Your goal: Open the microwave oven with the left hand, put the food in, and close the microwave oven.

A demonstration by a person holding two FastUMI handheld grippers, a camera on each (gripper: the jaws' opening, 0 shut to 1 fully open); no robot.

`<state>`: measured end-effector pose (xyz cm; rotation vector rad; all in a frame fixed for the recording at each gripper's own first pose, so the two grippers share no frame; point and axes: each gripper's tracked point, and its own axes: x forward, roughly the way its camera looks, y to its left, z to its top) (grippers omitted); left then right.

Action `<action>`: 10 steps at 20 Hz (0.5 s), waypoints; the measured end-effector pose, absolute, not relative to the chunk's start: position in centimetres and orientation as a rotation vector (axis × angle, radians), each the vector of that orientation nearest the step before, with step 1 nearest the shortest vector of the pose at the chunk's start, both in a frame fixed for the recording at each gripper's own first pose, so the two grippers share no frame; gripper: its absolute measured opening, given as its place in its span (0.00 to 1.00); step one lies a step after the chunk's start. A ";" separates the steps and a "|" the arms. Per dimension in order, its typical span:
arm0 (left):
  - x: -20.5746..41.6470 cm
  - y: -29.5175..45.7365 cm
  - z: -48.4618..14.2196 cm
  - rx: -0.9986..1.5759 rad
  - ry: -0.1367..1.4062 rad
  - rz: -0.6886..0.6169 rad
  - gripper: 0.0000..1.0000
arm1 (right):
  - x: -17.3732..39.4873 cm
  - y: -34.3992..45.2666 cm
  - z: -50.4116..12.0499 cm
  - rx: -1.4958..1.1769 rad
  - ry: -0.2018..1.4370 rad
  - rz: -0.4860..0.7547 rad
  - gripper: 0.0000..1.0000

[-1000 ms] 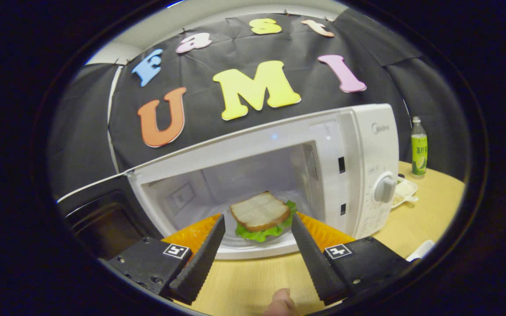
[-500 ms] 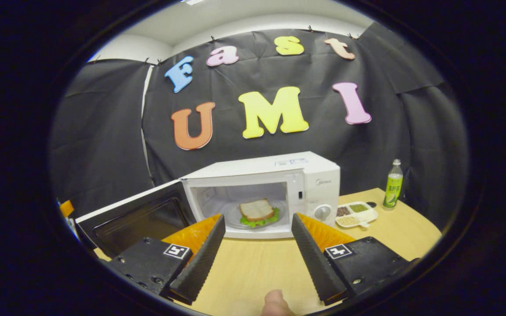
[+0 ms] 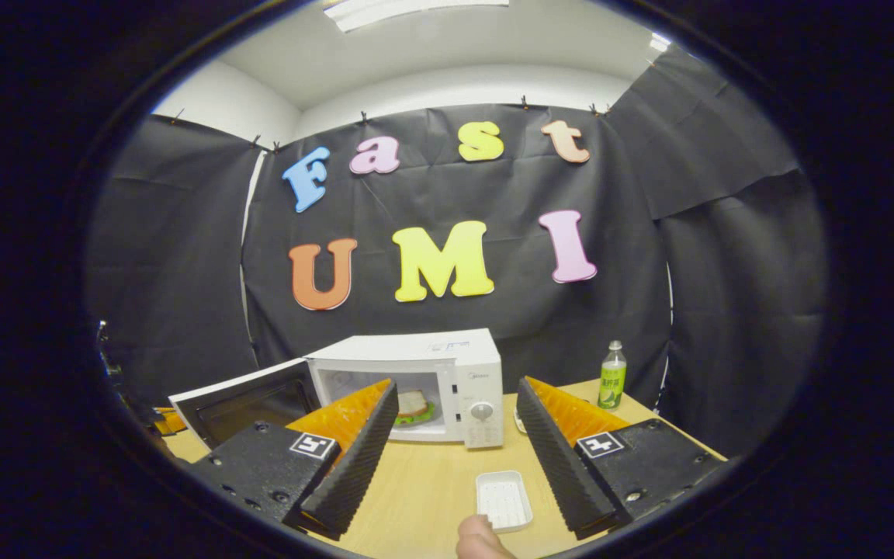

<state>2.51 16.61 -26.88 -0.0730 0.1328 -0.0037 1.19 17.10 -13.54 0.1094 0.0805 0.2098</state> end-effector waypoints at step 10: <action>4.0 6.5 -26.5 -0.033 0.093 -0.183 0.00 | -4.1 12.4 -11.8 0.025 0.027 0.226 0.91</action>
